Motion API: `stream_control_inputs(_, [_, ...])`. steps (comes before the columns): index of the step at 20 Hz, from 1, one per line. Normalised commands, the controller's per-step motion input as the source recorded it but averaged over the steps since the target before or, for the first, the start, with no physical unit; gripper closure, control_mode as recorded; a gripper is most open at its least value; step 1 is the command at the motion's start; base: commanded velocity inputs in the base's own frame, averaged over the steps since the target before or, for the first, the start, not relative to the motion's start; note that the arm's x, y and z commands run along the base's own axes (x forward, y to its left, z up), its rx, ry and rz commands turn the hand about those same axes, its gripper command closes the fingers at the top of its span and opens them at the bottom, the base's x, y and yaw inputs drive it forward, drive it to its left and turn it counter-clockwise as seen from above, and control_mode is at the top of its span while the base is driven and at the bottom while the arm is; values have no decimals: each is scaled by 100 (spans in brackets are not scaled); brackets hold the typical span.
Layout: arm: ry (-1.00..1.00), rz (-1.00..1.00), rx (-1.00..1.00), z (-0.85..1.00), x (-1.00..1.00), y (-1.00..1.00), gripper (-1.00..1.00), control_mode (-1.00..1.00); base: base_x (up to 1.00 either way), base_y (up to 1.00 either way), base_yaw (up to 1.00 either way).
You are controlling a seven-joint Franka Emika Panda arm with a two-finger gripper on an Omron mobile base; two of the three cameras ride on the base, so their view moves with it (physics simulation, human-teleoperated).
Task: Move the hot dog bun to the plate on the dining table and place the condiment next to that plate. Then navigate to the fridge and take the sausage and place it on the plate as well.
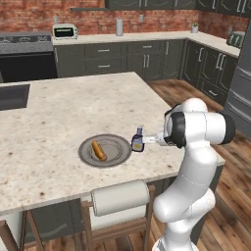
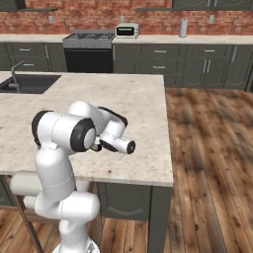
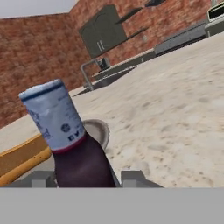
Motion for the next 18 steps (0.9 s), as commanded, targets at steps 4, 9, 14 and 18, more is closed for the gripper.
stream_control_inputs(4, [0, 0, -4, -28, -6, 4, -100, -100, 0, 0, 0])
stream_control_inputs(9, [-10, 0, -7, -2, -34, 0, -100, -100, 0, 0, 0])
stream_control_inputs(14, [-15, 0, -9, 0, -47, 0, -100, -100, 0, 0, 0])
stream_control_inputs(18, [-15, 0, -9, 12, -14, -16, -100, -100, 0, 0, 0])
